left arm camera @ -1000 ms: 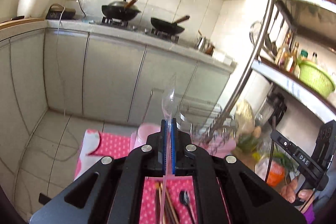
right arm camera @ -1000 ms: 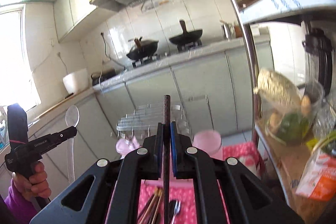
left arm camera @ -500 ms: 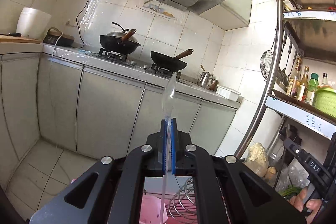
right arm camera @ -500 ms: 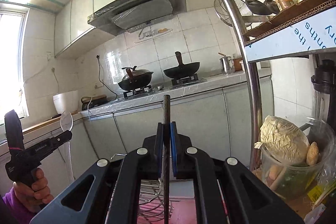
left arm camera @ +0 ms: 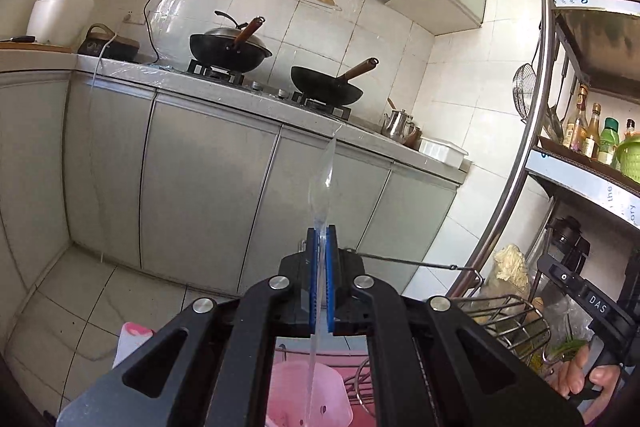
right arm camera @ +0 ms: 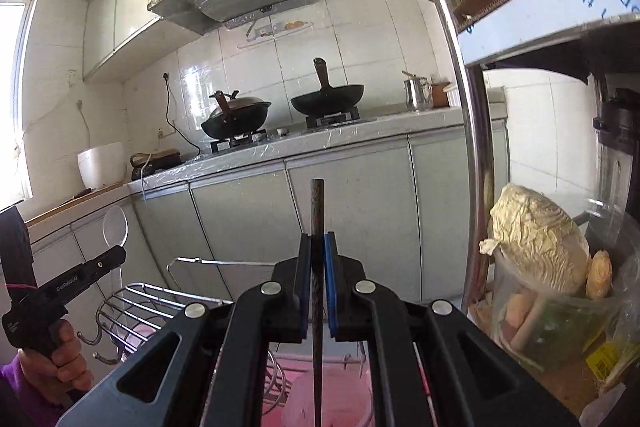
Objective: Organize utensils
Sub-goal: 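Lift the spoon and chopstick with both grippers over the pink cup, then lower both utensils into the pink cup and open both grippers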
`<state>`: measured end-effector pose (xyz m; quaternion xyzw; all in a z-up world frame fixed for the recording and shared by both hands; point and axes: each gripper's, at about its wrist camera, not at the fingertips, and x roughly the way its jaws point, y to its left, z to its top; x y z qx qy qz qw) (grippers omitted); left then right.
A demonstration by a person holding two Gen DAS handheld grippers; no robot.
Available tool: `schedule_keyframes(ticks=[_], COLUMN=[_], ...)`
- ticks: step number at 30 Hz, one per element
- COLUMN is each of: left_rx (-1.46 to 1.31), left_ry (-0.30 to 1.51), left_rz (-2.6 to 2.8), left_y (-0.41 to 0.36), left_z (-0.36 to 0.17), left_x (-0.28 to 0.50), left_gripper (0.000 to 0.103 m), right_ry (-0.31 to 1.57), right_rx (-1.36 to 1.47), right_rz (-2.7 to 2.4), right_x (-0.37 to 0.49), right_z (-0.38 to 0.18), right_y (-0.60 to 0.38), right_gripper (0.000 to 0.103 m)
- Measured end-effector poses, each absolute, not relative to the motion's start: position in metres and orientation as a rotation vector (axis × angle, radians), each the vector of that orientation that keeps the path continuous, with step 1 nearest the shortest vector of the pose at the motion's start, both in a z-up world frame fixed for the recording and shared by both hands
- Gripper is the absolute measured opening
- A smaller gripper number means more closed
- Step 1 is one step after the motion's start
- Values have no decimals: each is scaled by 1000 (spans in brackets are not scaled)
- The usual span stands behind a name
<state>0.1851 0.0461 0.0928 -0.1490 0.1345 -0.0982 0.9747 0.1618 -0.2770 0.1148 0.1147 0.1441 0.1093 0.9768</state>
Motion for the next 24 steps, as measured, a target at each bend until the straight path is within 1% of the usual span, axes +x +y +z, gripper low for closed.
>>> schedule_keyframes(ticks=[4,9,17,18,19,20,21,23,24], left_rx=[-295,-301,-293,-290,-291,-291,-290,-277,-272], left_ry=[309,399,516,526,531,535,534,533,536], left_rz=[-211,-224,-218,-211,-209,-207,-204,-193,-190], left_y=[47,51,53,54,55,55,56,55,54], left_z=[82,68,53,53,53,53,54,55,57], left_x=[182,185,186,186,186,186,185,183,184], left_gripper=[3,3,4,7,15,19,26,33,35], right_ry=[385,498,586,587,592,600,609,621,622], right_rx=[250,250,233,229,221,217,214,211,213], right_rz=[212,198,189,185,184,186,184,185,184], right_x=[159,161,166,165,165,166,167,167,167], right_z=[98,84,73,74,73,73,72,71,71], right_y=[-281,-284,-282,-281,-280,-280,-279,-279,-279], right_gripper=[6,6,7,8,11,11,12,19,25])
